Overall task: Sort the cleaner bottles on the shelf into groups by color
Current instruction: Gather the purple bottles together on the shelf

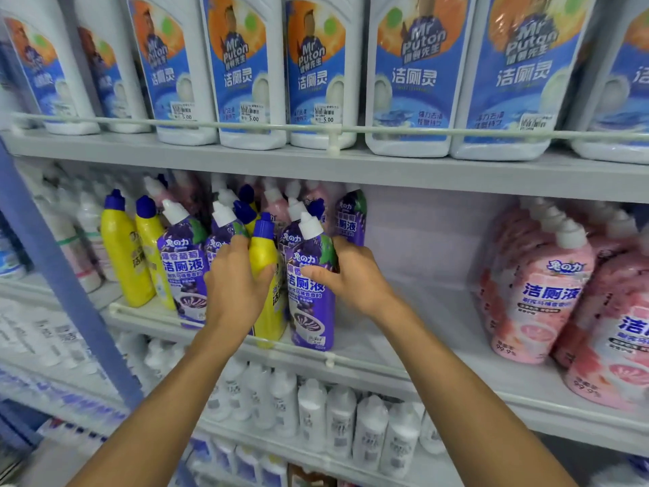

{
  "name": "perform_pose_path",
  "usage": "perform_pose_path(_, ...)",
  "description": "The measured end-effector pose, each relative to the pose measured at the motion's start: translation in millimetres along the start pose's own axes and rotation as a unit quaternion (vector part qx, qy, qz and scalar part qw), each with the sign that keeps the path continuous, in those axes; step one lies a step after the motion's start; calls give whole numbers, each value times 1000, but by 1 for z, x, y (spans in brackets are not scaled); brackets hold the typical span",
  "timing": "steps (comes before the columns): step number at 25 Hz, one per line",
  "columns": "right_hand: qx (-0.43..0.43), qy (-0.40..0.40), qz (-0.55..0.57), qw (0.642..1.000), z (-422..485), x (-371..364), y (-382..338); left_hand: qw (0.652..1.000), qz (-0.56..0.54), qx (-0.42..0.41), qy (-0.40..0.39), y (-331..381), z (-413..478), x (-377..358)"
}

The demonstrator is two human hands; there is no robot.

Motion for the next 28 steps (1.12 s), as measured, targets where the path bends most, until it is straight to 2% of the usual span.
perform_pose_path(3,-6,-8,-10,1000,-7,9,7,1000,-17,-7,-8,-2,3,3)
perform_pose_path(6,-29,-11,-25,999,-15,23,28,995,-92,-18,-41,-5,3,9)
perform_pose_path(9,-65,8,-38,997,-23,45,58,983,-159,-33,-79,2,-2,12)
perform_pose_path(13,-118,33,-34,992,-21,63,91,978,-186,-22,-96,5,-1,9)
perform_pose_path(17,-171,44,33,984,-35,35,120,977,-200,-11,-75,0,-6,9)
perform_pose_path(23,-169,41,-1,985,-19,17,144,986,-166,-7,-21,1,-17,6)
perform_pose_path(28,-191,78,13,978,24,13,175,989,-148,-18,-12,2,-18,2)
Point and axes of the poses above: each hand's wrist, its own z-axis towards the middle knuckle, its own x-axis out of the back of the hand, y = z × x, the point moved 8 cm from there along z, towards the middle knuckle, and after that the axes turned 13 degrees about -z, right-handed, at the moved point
